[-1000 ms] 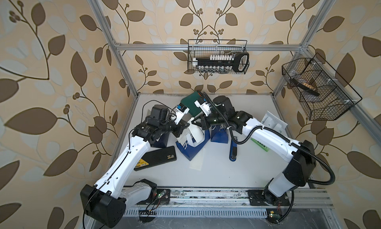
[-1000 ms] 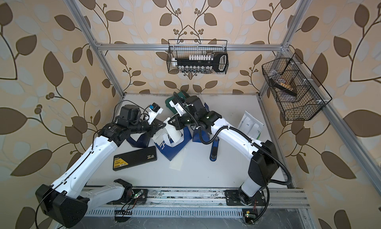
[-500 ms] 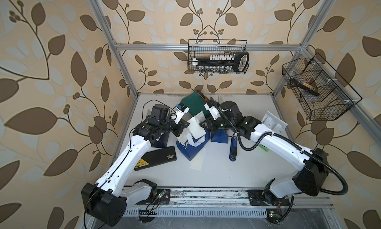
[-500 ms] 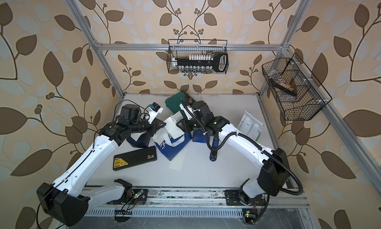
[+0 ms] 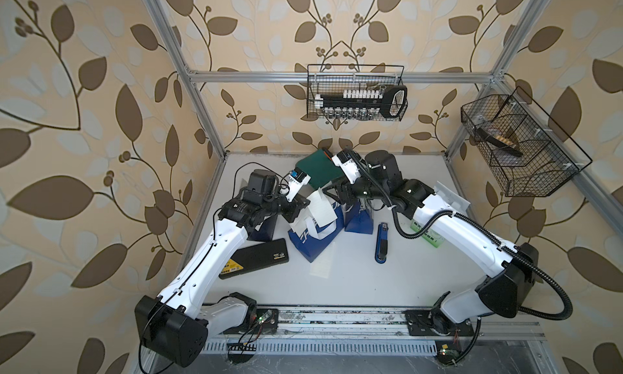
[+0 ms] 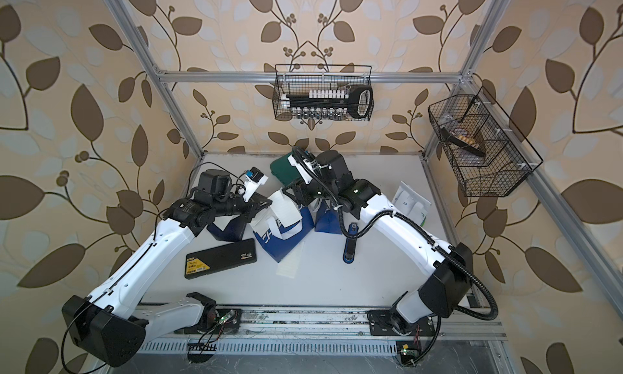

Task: Staple the receipts to the bags
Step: Hold the receipt from the takeout bag.

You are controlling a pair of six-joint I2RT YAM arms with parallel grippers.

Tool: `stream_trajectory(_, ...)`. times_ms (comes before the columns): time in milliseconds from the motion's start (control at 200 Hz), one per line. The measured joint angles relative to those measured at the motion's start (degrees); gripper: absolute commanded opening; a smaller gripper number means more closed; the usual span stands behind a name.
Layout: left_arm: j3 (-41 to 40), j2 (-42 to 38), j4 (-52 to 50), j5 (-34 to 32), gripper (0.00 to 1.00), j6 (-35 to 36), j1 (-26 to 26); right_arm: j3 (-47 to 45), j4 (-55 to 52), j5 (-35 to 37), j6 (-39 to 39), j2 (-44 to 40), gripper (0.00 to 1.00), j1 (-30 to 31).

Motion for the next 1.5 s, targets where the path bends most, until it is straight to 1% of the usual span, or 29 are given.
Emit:
stream_trajectory(105,0.13,0.11,-0.2,0.02,0.0,0.0,-0.02,2.84,-0.26,-0.15,-1.4,1.25,0.51,0.13)
stream_trajectory(195,0.5,0.24,-0.42,0.02,0.0,0.02,-0.02,4.13,-0.33,0.57,-1.66,2.47,0.51,0.68)
stream_trajectory(430,1.03,0.46,-0.98,0.11,0.0,0.0,-0.04,4.42,-0.26,7.98,-2.08,6.69,0.51,4.57)
stream_trajectory(675,1.03,0.46,-1.07,0.13,0.0,0.0,-0.09,4.2,0.24,13.6,-1.75,7.45,0.52,4.87)
stream_trajectory(930,1.03,0.46,-1.27,0.09,0.0,0.04,-0.13,0.22,1.05,17.18,-3.19,4.22,0.53,5.51)
stream_trajectory(1110,1.03,0.46,-1.25,0.04,0.0,0.04,-0.09,-5.38,0.7,18.14,-4.79,-2.69,0.54,5.16)
stream_trajectory(1190,1.03,0.46,-1.25,0.04,0.0,0.04,-0.11,-8.33,0.68,17.35,-4.92,-6.64,0.54,4.57)
stream_trajectory(1260,1.05,0.5,-1.25,0.04,0.0,0.07,-0.11,-10.19,0.74,14.38,-4.83,-8.94,0.53,3.45)
stream_trajectory(1360,1.05,0.5,-1.25,0.07,0.0,0.09,-0.11,-13.31,1.88,6.56,-3.58,-10.03,0.51,0.22)
stream_trajectory(1420,1.05,0.5,-1.25,0.07,0.0,0.09,-0.11,-15.43,2.75,1.86,-2.29,-9.27,0.5,-1.68)
stream_trajectory(1499,1.05,0.5,-1.25,0.07,0.0,0.09,-0.11,-17.27,3.17,-2.73,-1.22,-7.23,0.49,-2.71)
